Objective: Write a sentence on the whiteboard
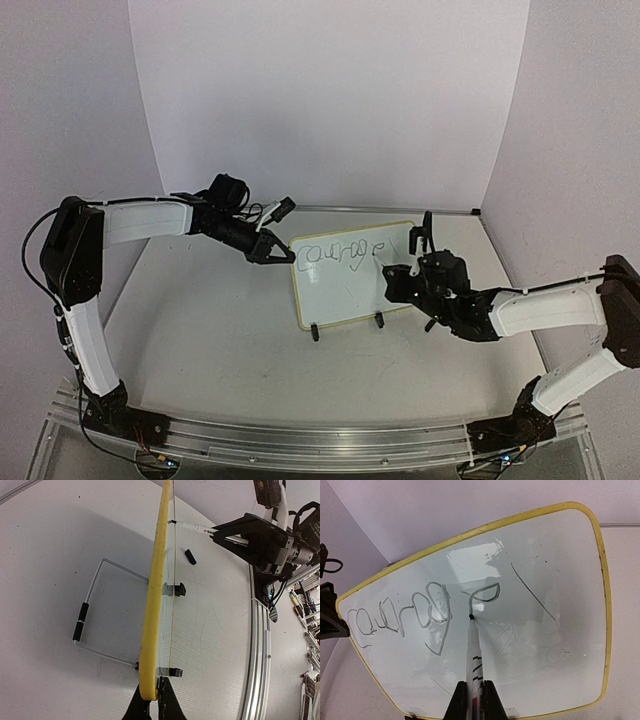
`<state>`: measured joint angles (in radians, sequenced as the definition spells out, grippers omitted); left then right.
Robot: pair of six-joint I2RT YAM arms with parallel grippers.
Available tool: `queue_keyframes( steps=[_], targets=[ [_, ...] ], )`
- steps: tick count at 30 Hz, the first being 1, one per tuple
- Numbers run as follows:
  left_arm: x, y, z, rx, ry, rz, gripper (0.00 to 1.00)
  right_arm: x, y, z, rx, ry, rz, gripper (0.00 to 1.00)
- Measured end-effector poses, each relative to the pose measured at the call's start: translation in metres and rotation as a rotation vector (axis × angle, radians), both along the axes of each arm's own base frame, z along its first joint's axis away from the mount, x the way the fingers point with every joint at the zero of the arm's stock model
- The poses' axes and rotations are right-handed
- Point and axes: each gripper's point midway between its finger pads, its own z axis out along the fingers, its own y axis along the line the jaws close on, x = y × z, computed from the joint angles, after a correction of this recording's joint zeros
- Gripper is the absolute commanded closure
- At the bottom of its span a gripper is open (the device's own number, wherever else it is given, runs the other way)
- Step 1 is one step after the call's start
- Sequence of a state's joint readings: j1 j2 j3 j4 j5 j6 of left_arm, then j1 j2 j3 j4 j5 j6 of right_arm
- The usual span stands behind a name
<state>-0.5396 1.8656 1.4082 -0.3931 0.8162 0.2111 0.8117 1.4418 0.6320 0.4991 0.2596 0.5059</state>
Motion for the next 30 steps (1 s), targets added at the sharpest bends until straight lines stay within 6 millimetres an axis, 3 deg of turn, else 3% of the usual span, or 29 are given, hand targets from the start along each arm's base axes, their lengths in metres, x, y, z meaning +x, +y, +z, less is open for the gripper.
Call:
queue_keyframes(
  steps=[24,30],
  targets=[
    [0.0,0.0,0.0,0.0,-0.001,-0.001,1.0,0.0,-0.021,-0.006,-0.054,0.019,-0.105,1.0],
    [-0.001,-0.002,0.001,-0.003,-0.015,-0.012,1.0,-0.003,-0.027,0.005,-0.075,0.003,-0.098,1.0]
  ],
)
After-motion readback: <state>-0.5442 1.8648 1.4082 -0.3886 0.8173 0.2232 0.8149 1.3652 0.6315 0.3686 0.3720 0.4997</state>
